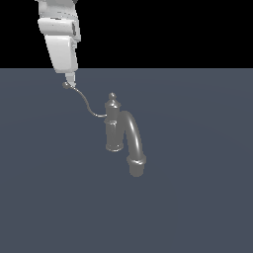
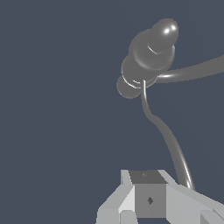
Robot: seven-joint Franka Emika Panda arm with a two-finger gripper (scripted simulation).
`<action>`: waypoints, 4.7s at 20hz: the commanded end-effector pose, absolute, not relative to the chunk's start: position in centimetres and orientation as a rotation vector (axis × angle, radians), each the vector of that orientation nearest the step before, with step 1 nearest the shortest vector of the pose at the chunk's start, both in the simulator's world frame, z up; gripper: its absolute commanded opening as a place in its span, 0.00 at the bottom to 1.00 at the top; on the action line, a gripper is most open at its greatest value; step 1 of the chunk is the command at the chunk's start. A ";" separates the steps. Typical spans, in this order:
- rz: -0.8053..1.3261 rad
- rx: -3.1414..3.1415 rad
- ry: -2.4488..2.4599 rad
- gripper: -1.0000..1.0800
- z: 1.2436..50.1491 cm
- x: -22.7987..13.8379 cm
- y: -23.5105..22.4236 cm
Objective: Turn on the faucet by rotating a designated handle.
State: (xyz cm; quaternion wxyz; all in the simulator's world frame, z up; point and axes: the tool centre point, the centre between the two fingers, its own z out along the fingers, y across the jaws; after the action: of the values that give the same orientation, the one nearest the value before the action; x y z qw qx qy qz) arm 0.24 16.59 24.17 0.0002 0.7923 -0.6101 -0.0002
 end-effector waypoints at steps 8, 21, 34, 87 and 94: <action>-0.001 2.489 -1.916 0.00 24.2 -2.5 15.8; 0.000 2.488 -1.918 0.00 24.2 -6.5 14.6; 0.007 2.486 -1.928 0.00 24.3 -8.4 11.0; 0.002 2.505 -1.900 0.00 24.3 -4.9 -4.5; 0.001 2.499 -1.906 0.00 24.2 -3.2 -5.8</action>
State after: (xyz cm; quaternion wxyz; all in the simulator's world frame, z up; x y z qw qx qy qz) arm -3.48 -3.85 24.37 -0.0019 0.8038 -0.5949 -0.0004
